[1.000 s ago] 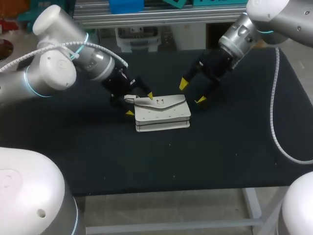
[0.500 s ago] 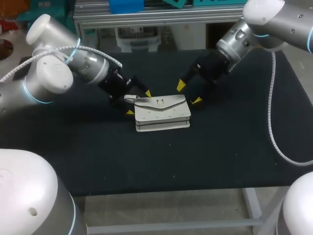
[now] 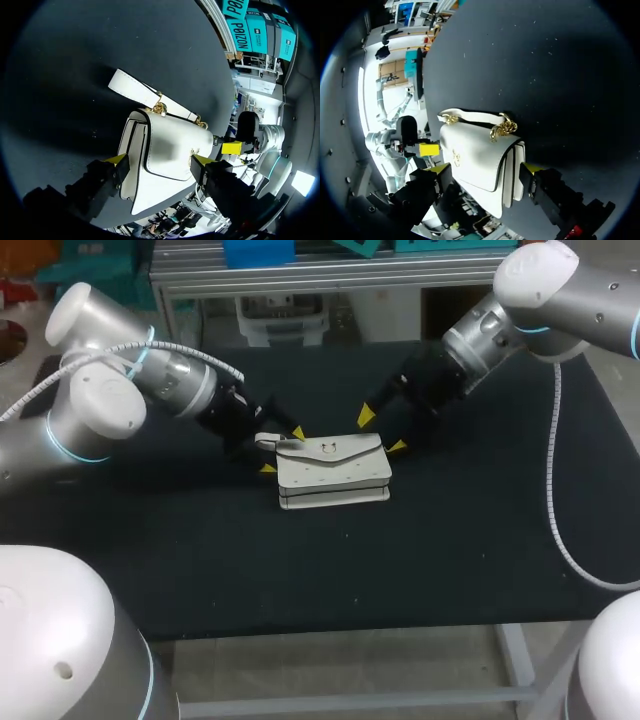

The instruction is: Pick up the bag, open it, inspect its contents, close it, and place it on the opposite side

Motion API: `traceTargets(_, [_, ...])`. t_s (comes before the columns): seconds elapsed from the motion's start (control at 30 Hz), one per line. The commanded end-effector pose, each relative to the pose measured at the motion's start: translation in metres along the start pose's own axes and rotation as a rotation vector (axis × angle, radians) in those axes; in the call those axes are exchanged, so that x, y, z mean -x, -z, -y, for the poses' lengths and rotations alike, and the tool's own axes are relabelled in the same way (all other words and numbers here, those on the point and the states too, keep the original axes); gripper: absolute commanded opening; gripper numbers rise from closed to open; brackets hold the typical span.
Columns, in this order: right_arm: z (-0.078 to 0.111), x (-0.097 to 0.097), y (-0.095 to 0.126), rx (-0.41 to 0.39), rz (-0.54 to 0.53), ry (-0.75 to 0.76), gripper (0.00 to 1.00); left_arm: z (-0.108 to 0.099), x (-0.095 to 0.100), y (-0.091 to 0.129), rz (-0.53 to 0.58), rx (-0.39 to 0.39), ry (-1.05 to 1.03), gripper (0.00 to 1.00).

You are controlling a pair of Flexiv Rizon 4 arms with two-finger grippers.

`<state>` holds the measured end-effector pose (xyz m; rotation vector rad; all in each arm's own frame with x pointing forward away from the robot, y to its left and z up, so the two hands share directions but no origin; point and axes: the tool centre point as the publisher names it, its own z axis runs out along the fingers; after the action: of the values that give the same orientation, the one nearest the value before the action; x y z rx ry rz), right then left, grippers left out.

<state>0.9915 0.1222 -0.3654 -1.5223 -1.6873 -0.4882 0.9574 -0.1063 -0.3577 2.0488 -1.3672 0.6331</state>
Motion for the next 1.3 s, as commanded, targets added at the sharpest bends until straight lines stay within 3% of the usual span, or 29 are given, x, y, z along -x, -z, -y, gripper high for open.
traceTargets(0.03, [0.003,-0.004,-0.006,0.028,0.0,0.005,0.85,-0.001,0.003,-0.002,-0.014,-0.001,-0.001,0.75])
traceTargets(0.2, [0.001,-0.007,-0.006,0.029,-0.019,0.012,0.75,-0.001,0.004,-0.001,-0.02,-0.004,-0.001,0.67])
traceTargets(0.4, [-0.002,-0.003,-0.012,0.018,-0.024,-0.001,0.62,-0.001,0.005,-0.005,-0.02,-0.002,0.0,0.68])
traceTargets(0.5, [-0.003,-0.003,-0.015,0.013,-0.025,-0.006,0.5,0.001,0.005,-0.009,-0.018,0.002,0.003,0.67])
traceTargets(0.57, [-0.003,-0.002,-0.017,0.01,-0.025,-0.009,0.45,0.002,0.005,-0.012,-0.02,0.007,0.007,0.61])
traceTargets(0.6, [-0.003,-0.002,-0.018,0.01,-0.026,-0.011,0.38,0.002,0.005,-0.013,-0.021,0.006,0.011,0.48])
traceTargets(0.67, [-0.003,-0.002,-0.02,0.008,-0.028,-0.015,0.0,0.002,0.006,-0.015,-0.021,0.01,0.013,0.27])
traceTargets(0.7, [-0.003,-0.002,-0.021,0.006,-0.029,-0.015,0.0,0.002,0.006,-0.016,-0.021,0.011,0.015,0.09])
traceTargets(0.73, [-0.003,-0.002,-0.022,0.005,-0.028,-0.015,0.0,0.002,0.006,-0.017,-0.021,0.011,0.015,0.0])
traceTargets(1.1, [-0.002,0.0,-0.02,0.008,-0.04,0.008,0.0,-0.005,0.012,-0.017,-0.052,-0.008,-0.016,0.0])
traceTargets(1.13, [-0.002,0.001,-0.02,0.008,-0.049,0.01,0.0,-0.005,0.013,-0.017,-0.06,-0.009,-0.02,0.22])
traceTargets(1.17, [-0.002,0.001,-0.019,0.008,-0.06,0.012,0.13,-0.005,0.013,-0.017,-0.07,-0.008,-0.023,0.4])
traceTargets(1.2, [-0.001,0.001,-0.018,0.008,-0.06,0.012,0.4,-0.005,0.014,-0.017,-0.078,-0.008,-0.021,0.45])
traceTargets(1.23, [0.0,0.001,-0.017,0.009,-0.061,0.012,0.46,-0.005,0.014,-0.016,-0.083,-0.006,-0.018,0.45])
traceTargets(1.3, [0.001,-0.001,-0.016,0.013,-0.064,0.013,0.46,-0.005,0.014,-0.015,-0.095,-0.005,-0.016,0.43])
